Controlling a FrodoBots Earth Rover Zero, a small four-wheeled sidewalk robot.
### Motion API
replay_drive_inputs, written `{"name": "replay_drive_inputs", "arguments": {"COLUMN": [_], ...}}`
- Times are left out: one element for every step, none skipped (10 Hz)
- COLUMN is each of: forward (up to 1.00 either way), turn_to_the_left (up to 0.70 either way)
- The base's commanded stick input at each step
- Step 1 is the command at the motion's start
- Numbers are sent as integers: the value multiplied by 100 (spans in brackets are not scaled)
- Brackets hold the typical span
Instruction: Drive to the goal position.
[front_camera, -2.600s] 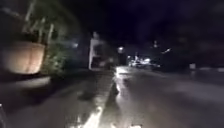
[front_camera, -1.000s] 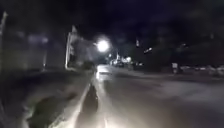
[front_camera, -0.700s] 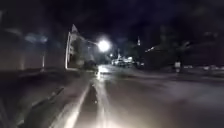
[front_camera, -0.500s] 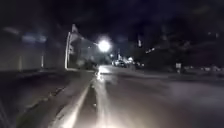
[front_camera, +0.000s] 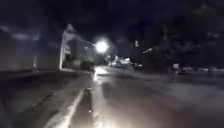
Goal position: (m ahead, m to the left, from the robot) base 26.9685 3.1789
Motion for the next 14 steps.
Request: {"name": "replay_drive_inputs", "arguments": {"forward": [50, 50, 50, 50, 50, 50, 50, 50, 50, 50, 50, 50, 50, 50], "turn_to_the_left": [0, 0, 0, 0, 0, 0, 0, 0, 0, -24, -31, -10, 0, 0]}}
